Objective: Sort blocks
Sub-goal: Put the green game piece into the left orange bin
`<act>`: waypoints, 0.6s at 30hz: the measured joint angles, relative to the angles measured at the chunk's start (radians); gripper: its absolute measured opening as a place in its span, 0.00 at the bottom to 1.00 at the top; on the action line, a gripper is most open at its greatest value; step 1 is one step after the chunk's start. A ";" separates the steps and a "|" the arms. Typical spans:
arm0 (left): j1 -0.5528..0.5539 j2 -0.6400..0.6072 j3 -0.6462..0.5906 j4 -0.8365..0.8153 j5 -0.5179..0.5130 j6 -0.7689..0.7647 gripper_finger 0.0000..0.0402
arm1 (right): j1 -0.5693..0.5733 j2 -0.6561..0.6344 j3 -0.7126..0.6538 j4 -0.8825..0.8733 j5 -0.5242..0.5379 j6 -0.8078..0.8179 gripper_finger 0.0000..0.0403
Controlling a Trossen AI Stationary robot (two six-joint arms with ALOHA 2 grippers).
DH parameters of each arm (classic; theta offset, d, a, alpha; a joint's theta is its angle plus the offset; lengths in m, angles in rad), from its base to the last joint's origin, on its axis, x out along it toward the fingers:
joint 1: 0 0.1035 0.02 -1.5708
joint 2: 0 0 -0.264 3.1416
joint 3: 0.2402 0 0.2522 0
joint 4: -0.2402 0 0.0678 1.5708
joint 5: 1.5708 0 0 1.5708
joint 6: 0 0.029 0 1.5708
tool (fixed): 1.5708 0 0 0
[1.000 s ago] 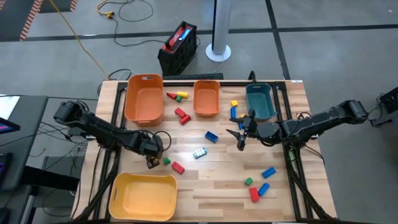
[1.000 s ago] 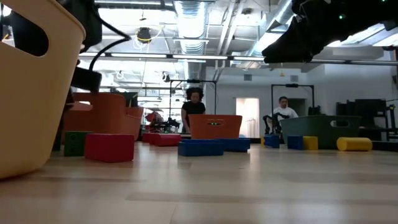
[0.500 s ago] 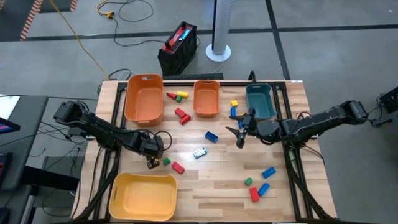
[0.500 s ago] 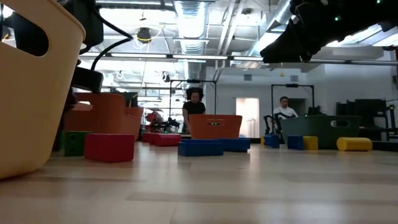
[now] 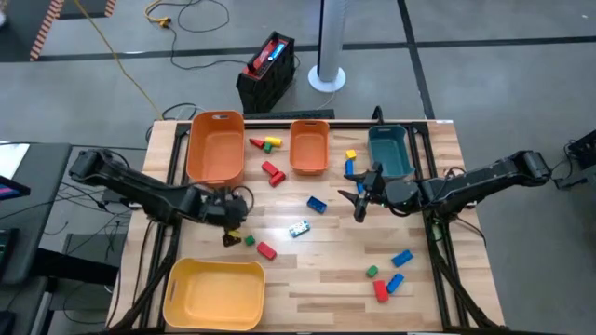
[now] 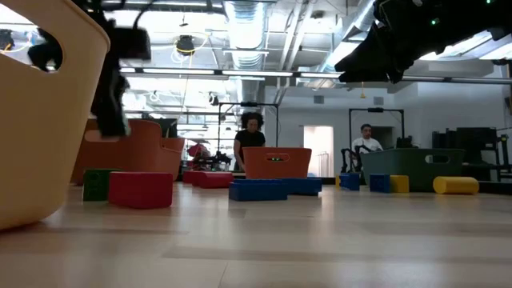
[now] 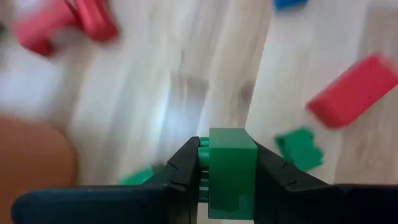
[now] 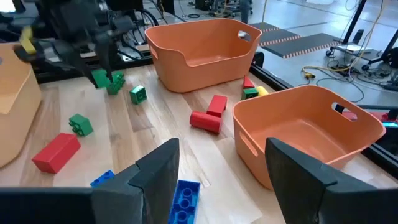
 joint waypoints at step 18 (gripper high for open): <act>0.372 -0.323 0.078 -0.115 -0.155 0.174 0.20 | -0.014 0.130 0.002 0.107 -0.026 0.049 0.62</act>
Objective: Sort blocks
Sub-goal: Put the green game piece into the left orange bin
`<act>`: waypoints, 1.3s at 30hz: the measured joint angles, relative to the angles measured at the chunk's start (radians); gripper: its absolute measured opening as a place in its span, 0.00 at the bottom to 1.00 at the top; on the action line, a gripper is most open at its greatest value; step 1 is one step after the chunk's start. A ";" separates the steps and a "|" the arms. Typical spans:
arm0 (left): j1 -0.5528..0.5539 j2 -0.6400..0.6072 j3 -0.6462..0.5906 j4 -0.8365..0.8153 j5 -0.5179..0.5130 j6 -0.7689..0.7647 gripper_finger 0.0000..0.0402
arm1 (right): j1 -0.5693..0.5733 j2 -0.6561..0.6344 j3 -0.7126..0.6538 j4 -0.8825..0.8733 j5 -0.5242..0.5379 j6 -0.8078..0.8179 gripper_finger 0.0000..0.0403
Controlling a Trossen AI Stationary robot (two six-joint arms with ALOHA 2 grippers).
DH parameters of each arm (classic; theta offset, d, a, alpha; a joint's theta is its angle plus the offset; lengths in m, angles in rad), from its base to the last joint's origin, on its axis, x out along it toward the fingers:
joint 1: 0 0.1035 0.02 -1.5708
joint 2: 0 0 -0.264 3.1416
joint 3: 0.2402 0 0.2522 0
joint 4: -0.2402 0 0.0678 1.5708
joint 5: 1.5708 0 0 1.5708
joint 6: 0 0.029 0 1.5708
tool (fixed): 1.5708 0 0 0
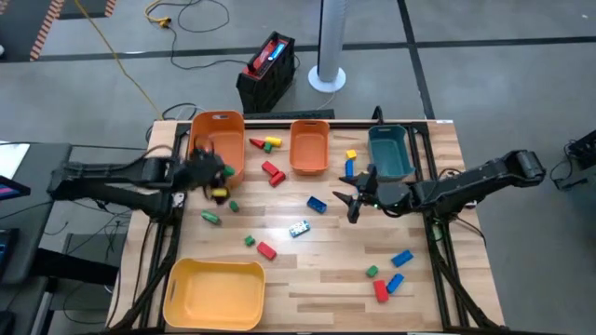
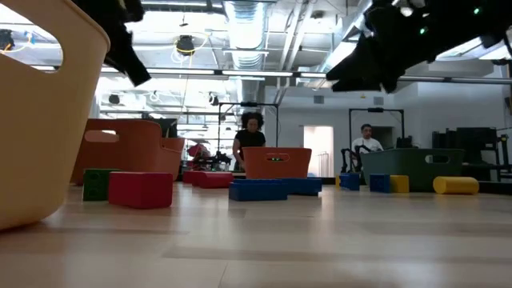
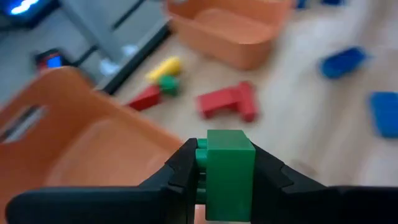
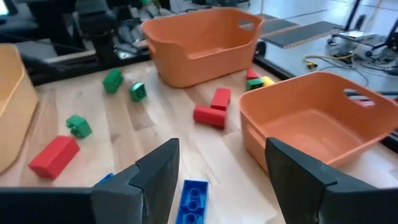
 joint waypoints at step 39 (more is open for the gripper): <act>0.787 0.687 0.221 -0.061 0.364 0.427 0.48 | 0.012 0.078 0.000 0.095 -0.055 -0.073 0.62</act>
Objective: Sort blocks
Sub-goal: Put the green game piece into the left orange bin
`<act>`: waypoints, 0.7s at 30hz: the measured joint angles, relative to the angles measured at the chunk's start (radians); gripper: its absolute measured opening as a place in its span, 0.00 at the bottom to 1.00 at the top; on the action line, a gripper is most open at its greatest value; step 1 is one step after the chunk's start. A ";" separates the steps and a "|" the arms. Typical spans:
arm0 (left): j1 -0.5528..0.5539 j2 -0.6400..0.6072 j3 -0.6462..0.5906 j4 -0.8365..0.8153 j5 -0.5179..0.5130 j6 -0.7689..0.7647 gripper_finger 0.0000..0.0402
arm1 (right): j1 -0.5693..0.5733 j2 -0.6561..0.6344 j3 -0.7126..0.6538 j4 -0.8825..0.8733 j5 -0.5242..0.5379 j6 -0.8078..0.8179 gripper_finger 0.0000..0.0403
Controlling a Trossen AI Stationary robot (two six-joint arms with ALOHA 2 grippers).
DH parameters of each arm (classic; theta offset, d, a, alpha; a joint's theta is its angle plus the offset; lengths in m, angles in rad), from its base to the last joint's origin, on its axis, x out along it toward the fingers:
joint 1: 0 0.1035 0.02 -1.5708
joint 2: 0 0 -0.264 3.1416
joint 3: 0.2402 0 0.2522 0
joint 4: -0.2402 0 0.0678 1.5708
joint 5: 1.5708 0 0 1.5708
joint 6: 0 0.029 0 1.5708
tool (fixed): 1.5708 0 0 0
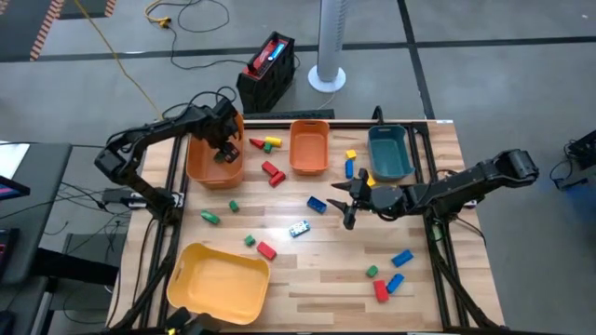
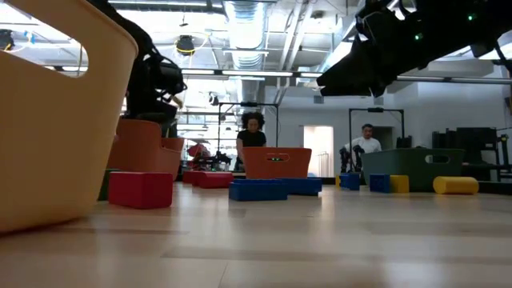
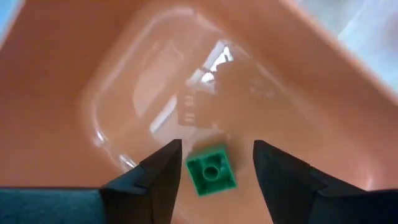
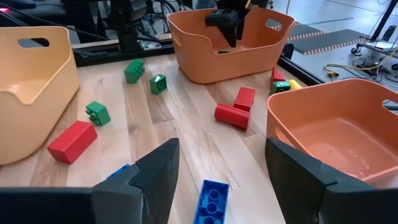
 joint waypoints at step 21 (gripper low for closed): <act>-0.499 -0.315 -0.008 0.061 -0.118 -0.009 0.40 | -0.046 0.001 0.000 -0.031 0.006 0.011 0.62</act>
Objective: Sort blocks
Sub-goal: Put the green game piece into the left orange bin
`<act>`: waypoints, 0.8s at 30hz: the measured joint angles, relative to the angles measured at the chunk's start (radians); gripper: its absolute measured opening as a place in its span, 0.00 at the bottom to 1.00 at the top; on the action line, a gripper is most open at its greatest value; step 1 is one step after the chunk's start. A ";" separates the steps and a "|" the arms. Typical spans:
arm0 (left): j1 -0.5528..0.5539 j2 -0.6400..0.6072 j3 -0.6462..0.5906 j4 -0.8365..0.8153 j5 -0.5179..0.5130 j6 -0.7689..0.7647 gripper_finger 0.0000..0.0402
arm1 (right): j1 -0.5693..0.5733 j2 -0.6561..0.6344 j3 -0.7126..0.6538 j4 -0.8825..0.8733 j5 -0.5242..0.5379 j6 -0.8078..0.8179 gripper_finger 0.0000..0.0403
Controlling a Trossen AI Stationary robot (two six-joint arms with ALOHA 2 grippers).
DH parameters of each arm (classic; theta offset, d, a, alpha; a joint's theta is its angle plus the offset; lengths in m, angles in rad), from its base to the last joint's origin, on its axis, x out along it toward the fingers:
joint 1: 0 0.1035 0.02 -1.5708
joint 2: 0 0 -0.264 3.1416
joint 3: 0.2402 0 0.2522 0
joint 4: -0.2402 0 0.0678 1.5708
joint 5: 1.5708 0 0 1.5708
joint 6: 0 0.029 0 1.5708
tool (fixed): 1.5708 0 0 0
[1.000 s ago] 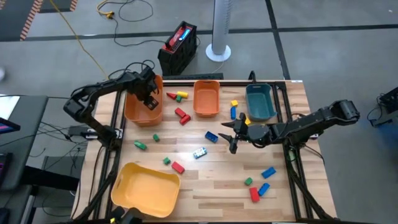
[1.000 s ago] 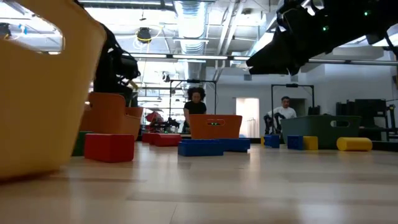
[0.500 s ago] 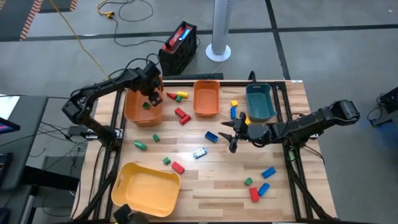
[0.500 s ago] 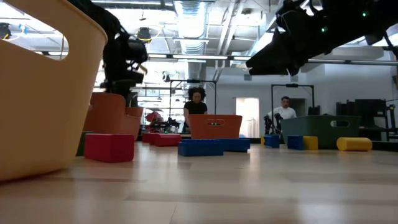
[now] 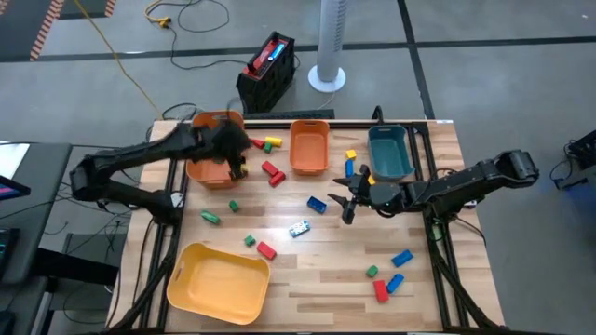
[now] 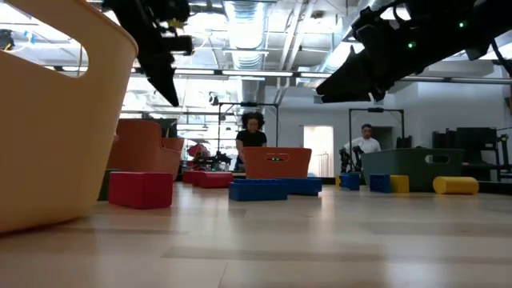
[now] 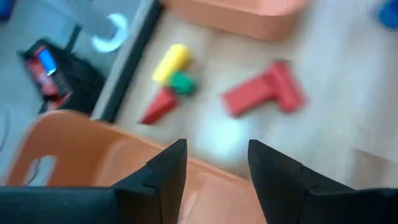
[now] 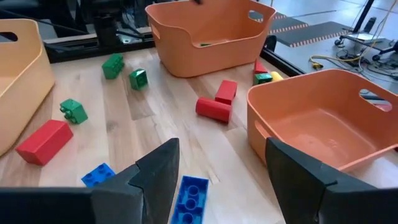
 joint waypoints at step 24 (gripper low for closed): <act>-0.796 -0.064 -0.103 -0.457 -0.087 -0.616 0.38 | 0.043 0.000 0.000 -0.064 -0.002 0.052 0.62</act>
